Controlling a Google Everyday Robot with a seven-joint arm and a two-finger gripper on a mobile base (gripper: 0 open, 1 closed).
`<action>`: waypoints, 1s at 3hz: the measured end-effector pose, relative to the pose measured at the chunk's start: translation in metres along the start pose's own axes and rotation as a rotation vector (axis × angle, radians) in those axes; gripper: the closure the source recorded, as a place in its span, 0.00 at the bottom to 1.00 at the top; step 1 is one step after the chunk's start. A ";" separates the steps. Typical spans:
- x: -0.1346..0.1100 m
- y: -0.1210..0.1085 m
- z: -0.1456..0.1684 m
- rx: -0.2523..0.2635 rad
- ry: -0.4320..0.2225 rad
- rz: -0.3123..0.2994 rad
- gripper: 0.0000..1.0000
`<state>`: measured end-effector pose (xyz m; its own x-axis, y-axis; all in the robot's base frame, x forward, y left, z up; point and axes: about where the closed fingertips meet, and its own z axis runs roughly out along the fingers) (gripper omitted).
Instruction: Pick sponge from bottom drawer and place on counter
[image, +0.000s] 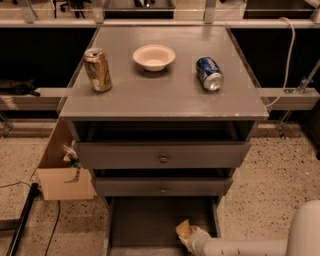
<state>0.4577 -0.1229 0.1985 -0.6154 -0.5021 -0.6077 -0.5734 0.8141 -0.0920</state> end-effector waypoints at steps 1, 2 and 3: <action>-0.013 -0.024 -0.057 -0.054 -0.065 0.010 1.00; -0.013 -0.024 -0.057 -0.053 -0.065 0.010 1.00; -0.015 -0.018 -0.046 -0.083 -0.044 0.001 1.00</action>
Offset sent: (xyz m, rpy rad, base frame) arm -0.0049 -0.0234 0.0468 0.0600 -0.0278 0.0263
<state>0.4522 -0.1430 0.2454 -0.5923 -0.4868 -0.6420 -0.6170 0.7865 -0.0270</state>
